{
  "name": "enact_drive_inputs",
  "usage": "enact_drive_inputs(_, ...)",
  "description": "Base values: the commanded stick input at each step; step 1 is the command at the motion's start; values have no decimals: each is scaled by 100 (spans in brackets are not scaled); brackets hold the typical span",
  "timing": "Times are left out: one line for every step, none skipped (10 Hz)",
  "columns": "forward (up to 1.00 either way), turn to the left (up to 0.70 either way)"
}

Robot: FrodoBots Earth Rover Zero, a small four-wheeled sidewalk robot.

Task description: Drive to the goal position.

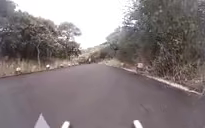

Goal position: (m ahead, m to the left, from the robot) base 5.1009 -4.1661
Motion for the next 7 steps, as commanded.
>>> enact_drive_inputs(50,0)
enact_drive_inputs(50,0)
enact_drive_inputs(50,0)
enact_drive_inputs(50,0)
enact_drive_inputs(50,0)
enact_drive_inputs(50,0)
enact_drive_inputs(50,0)
